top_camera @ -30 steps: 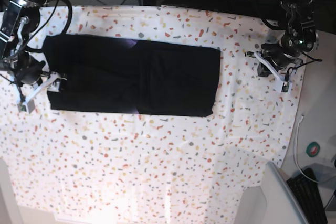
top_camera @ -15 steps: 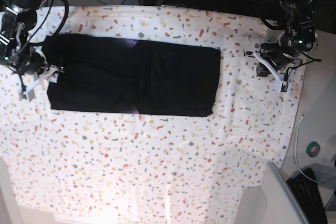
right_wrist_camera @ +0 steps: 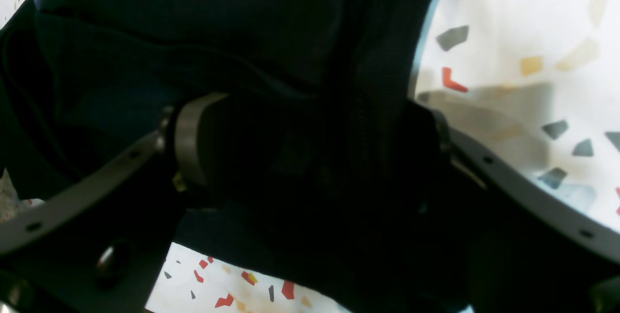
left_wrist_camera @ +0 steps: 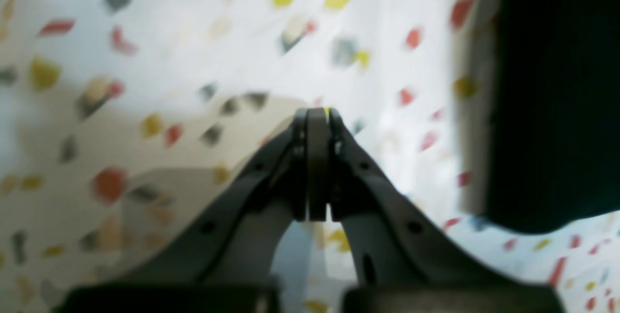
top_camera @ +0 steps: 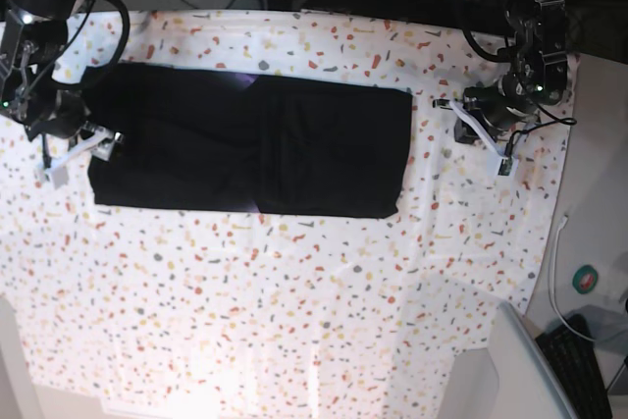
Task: Layout the t-shirt on the table in an organized manner, then fold the t-shirt properly
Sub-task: 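Adjust the right gripper's hold on the strip end and reach the left gripper inward, then grasp both strip ends and fold them toward each other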
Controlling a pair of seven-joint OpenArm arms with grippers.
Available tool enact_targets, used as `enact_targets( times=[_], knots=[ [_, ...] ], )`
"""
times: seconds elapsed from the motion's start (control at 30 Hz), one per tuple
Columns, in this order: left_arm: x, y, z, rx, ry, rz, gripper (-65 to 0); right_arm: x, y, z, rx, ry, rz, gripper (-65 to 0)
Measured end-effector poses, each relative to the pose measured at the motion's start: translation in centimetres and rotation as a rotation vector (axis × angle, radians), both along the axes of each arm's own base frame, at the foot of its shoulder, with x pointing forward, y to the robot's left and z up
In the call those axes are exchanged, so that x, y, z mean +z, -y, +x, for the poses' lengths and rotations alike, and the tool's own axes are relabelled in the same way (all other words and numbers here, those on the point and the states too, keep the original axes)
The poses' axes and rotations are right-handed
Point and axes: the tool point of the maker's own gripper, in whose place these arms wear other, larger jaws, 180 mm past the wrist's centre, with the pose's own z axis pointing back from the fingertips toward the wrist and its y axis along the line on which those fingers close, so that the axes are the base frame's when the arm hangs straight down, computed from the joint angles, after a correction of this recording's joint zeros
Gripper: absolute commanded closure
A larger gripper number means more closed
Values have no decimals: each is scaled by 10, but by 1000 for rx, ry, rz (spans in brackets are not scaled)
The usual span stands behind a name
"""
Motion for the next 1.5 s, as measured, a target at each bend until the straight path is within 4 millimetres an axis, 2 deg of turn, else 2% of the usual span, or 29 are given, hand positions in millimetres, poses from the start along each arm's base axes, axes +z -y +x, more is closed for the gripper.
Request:
enact_targets(
  times=[0.13, 0.3, 0.47, 0.73, 1.13, 1.2, 1.3, 1.43, 1.5],
  knots=[
    [-2, 11, 8, -11, 7, -15, 0, -1, -1, 0, 0, -1, 5, -467],
    [-7, 40, 25, -102, 35, 57, 0, -3, -3, -1, -6, -2, 24, -467],
    [-8, 65, 27, -111, 76, 28, 0, -4, -3, -1, -5, -2, 25, -467],
    [-10, 71, 20, -115, 75, 4, 0, -4, -10, 0, -13, -5, 48, -465],
    [-10, 71, 19, -117, 73, 2, 0, -4, -14, -2, 14, -26, 51, -464],
    [-10, 72, 19, -117, 74, 2, 0, -3, -13, -1, 13, -25, 50, -411],
    [-10, 73, 20, -120, 74, 2, 0, -6, -11, -4, 18, -39, 40, -227],
    [-11, 96, 19, -188, 73, -4, 0, -8, -6, -3, 12, -21, 16, -6],
    [-12, 103, 18, -207, 73, -7, 0, -6, 2, 0, 6, -10, -2, 0]
  ],
)
